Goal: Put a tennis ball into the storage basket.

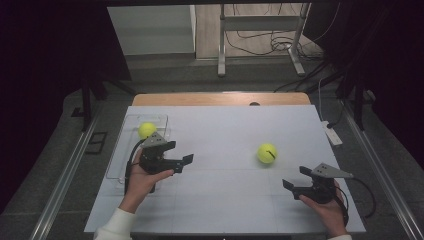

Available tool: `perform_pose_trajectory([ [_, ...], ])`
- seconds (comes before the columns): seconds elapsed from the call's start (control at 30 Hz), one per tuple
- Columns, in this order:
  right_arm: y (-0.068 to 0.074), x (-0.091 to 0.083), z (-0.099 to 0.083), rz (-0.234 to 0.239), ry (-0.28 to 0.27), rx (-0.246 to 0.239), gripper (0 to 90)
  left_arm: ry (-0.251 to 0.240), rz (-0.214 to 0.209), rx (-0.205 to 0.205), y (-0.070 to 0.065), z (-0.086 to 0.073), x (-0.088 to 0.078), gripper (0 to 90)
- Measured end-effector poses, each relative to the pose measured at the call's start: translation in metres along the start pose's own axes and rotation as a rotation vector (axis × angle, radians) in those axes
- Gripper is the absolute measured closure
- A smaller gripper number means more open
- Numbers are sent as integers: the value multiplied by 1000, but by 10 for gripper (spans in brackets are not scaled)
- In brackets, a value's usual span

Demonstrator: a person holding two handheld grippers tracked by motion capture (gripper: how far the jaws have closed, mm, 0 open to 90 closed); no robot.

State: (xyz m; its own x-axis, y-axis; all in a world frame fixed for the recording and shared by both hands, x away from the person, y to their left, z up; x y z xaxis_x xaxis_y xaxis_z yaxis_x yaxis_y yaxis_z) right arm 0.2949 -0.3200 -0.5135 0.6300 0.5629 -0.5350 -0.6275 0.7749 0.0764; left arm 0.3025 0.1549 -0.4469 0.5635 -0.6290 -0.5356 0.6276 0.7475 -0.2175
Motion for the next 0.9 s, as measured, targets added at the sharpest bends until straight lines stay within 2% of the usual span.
perform_pose_trajectory([
  [0.37,1,0,-1,8,1,-11,134,10,-14,38,-11,11,11,147],
  [0.6,2,-4,-3,2,-2,-9,133,47,-39,70,-23,15,30,144],
  [0.9,2,-7,-5,-4,-1,-11,134,70,-66,87,-32,19,49,144],
])
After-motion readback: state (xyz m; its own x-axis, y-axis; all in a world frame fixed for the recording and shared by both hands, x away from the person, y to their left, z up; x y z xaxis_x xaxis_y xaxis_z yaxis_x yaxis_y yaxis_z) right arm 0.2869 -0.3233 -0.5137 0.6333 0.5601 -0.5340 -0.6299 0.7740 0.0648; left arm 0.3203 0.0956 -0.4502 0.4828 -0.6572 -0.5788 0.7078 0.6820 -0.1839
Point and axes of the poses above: each handheld gripper's, and its own axes: x roughly forward along the jaws, z roughly out of its top, y roughly to its left, the point moved 1 cm from there along x, roughly forward along the jaws, and after that the axes turned 1 degree about y, right-handed, at the moved point
